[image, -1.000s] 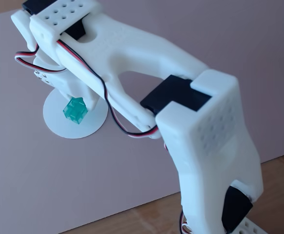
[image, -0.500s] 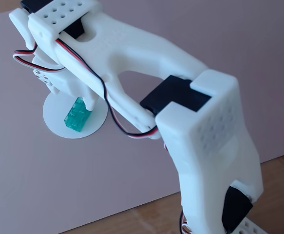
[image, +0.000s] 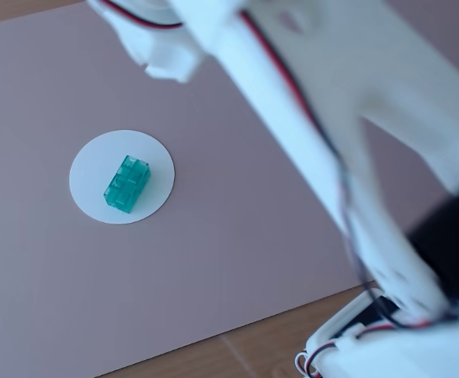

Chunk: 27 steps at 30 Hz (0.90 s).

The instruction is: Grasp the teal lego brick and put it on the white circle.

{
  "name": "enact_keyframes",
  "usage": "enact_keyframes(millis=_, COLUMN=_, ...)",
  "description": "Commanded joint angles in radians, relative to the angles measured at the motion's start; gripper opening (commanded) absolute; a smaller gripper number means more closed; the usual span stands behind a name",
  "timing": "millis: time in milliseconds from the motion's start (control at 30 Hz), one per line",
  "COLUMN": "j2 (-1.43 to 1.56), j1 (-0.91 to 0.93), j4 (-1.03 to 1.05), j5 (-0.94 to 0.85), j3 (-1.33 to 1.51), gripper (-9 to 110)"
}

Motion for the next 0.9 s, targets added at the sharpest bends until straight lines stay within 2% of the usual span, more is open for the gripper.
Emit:
enact_keyframes(millis=0, j2=0.305, j1=0.064, j4=-0.071, j5=0.008, j3=0.176, gripper=0)
enact_keyframes(millis=233, j2=0.793, j1=0.206, j4=-0.158, j5=-0.083, j3=0.594, gripper=0)
enact_keyframes(millis=500, j2=1.180, j1=0.304, j4=-0.207, j5=-0.183, j3=0.948, gripper=0)
enact_keyframes(millis=867, j2=1.417, j1=0.324, j4=-0.258, j5=-0.192, j3=1.278, gripper=0)
